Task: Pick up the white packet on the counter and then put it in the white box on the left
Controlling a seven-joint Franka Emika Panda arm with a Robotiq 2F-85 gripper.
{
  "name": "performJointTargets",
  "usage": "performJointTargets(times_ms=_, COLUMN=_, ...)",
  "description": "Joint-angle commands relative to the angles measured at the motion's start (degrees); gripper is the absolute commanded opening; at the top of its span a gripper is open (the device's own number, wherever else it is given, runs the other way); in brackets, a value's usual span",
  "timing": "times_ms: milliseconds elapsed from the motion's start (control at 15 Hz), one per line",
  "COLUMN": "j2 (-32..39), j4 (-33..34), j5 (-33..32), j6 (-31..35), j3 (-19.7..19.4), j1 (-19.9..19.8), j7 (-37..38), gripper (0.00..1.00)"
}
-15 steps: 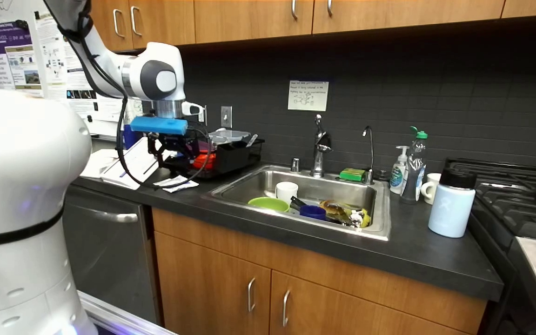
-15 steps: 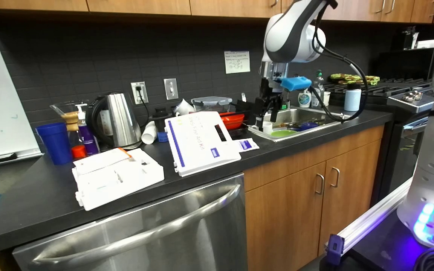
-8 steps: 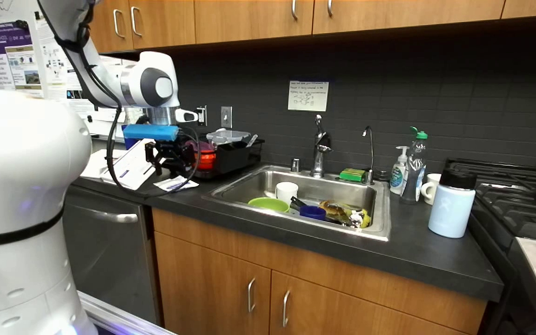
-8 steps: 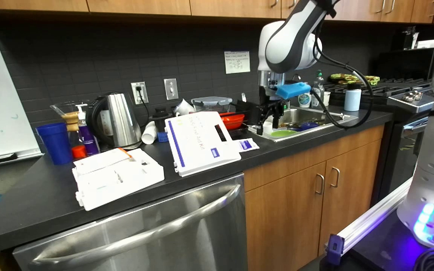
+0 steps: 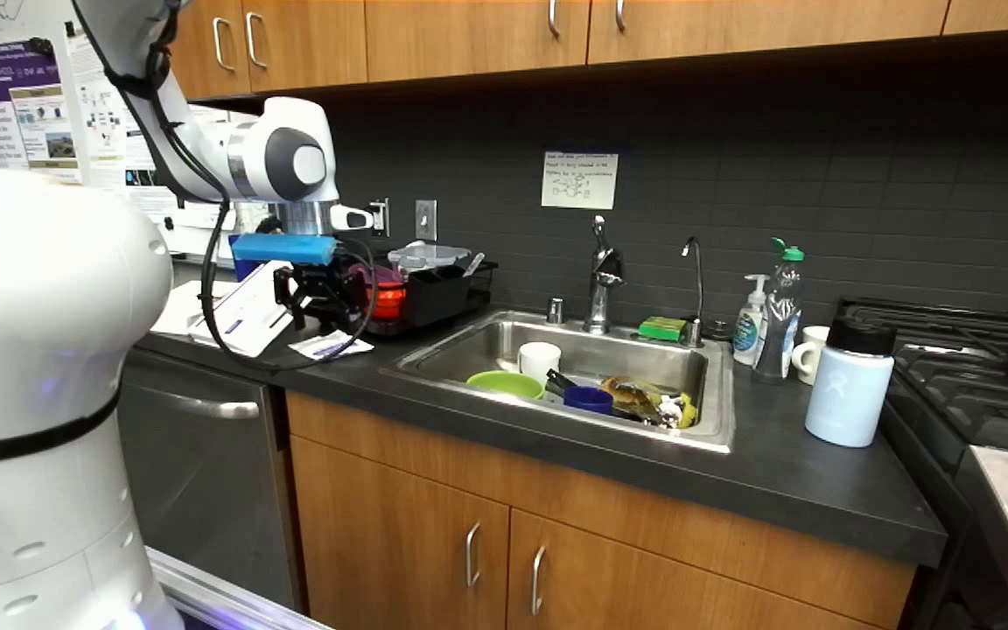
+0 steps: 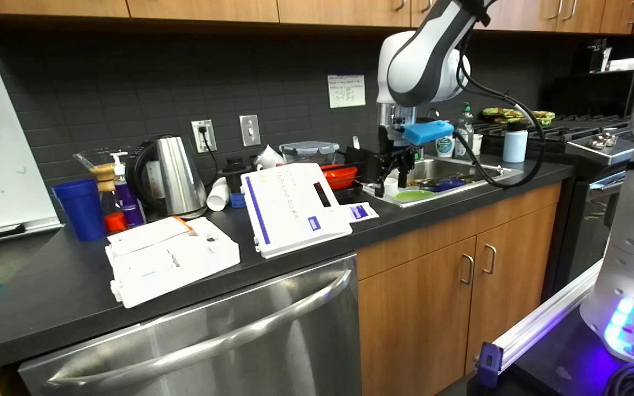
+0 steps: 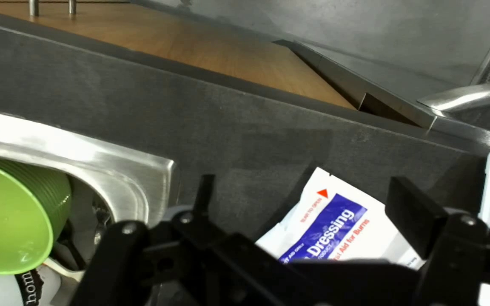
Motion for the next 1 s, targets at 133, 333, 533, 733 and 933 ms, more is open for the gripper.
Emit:
performJointTargets(times_ms=133, j2=-0.04, j4=0.05, j5=-0.01, j6=-0.12, j3=-0.10, j1=0.10, j7=-0.01, gripper=1.00)
performJointTargets(times_ms=333, j2=0.75, j4=0.69, j5=-2.40, j6=0.19, j3=0.97, j1=-0.42, j7=3.94, gripper=1.00)
performJointTargets(times_ms=533, j2=1.83, j4=1.81, j5=-3.75, j6=0.61, j3=2.21, j1=-0.03, j7=6.45, gripper=1.00)
performJointTargets(times_ms=733, j2=2.77, j4=3.43, j5=-6.24, j6=1.40, j3=3.67, j1=-0.19, j7=10.37, gripper=1.00)
performJointTargets(times_ms=933, j2=4.17, j4=5.20, j5=-11.46, j6=2.60, j3=4.38, j1=-1.32, j7=17.37, gripper=1.00)
